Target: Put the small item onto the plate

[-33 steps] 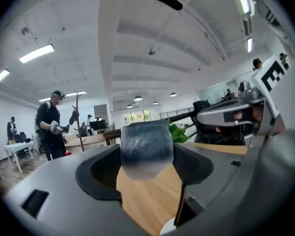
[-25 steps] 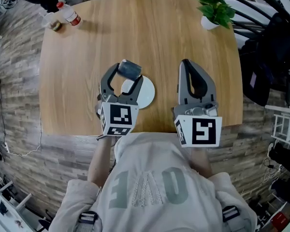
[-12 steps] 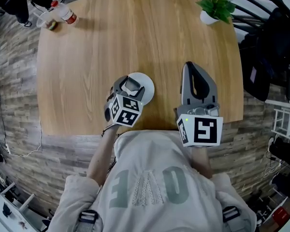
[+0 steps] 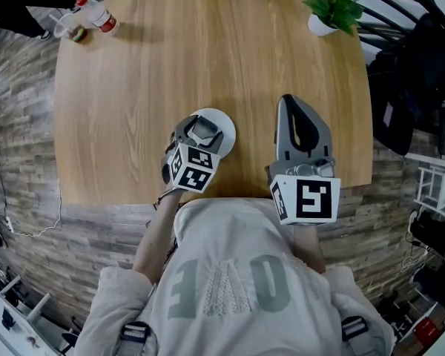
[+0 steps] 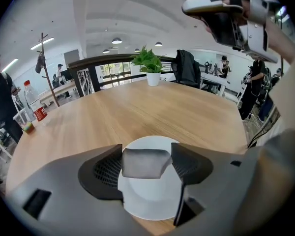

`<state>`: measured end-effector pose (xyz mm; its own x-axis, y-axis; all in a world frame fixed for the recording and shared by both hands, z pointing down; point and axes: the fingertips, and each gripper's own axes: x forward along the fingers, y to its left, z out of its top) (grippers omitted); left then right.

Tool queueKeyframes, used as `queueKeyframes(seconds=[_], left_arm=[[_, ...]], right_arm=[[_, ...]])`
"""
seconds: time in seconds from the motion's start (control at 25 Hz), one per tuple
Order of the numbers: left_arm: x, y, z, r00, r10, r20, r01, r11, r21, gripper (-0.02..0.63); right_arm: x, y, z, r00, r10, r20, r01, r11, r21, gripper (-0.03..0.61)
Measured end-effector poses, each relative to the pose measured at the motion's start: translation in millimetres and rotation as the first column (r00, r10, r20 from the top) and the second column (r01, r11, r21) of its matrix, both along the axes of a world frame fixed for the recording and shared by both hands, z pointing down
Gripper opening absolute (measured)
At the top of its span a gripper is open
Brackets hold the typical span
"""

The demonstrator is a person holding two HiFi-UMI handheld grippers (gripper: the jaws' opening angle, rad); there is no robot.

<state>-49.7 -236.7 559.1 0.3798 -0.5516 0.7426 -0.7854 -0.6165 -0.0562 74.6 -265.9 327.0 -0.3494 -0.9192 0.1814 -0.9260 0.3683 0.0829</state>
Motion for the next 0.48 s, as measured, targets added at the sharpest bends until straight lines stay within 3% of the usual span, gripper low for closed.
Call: queueKeyframes(seconds=[0.24, 0.48], left_arm=[[-1, 18, 21, 0.995, 0.058, 0.08, -0.055, 0.998, -0.033, 0.314], [-5, 23, 35, 0.996, 0.034, 0.086, -0.028, 0.997, -0.074, 0.314]], right_arm=[[-4, 0, -2, 1.0, -0.013, 0.006, 0.013, 1.0, 0.0, 0.018], [2, -3, 1, 1.0, -0.002, 0.003, 0.002, 1.0, -0.006, 0.018]])
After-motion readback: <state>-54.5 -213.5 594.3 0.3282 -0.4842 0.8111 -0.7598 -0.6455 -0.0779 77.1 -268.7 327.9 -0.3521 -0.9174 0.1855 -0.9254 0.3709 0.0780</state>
